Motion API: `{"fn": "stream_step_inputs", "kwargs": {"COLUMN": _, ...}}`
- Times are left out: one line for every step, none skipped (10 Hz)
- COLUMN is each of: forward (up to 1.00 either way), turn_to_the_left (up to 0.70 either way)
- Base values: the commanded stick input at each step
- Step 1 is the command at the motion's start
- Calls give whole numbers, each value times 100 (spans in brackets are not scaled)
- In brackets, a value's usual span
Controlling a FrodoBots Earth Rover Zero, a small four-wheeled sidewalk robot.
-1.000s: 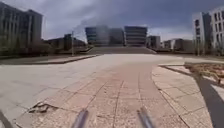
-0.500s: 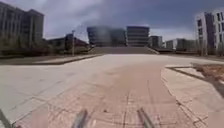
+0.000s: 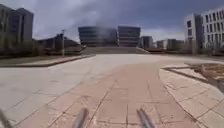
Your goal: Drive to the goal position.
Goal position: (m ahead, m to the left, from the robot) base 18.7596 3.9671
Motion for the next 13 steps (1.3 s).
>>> {"fn": "stream_step_inputs", "kwargs": {"forward": 100, "turn_to_the_left": 0}}
{"fn": "stream_step_inputs", "kwargs": {"forward": 100, "turn_to_the_left": 0}}
{"fn": "stream_step_inputs", "kwargs": {"forward": 100, "turn_to_the_left": 0}}
{"fn": "stream_step_inputs", "kwargs": {"forward": 100, "turn_to_the_left": 0}}
{"fn": "stream_step_inputs", "kwargs": {"forward": 100, "turn_to_the_left": 0}}
{"fn": "stream_step_inputs", "kwargs": {"forward": 100, "turn_to_the_left": 0}}
{"fn": "stream_step_inputs", "kwargs": {"forward": 100, "turn_to_the_left": 0}}
{"fn": "stream_step_inputs", "kwargs": {"forward": 100, "turn_to_the_left": 0}}
{"fn": "stream_step_inputs", "kwargs": {"forward": 100, "turn_to_the_left": 0}}
{"fn": "stream_step_inputs", "kwargs": {"forward": 100, "turn_to_the_left": 0}}
{"fn": "stream_step_inputs", "kwargs": {"forward": 100, "turn_to_the_left": 0}}
{"fn": "stream_step_inputs", "kwargs": {"forward": 100, "turn_to_the_left": 0}}
{"fn": "stream_step_inputs", "kwargs": {"forward": 100, "turn_to_the_left": -1}}
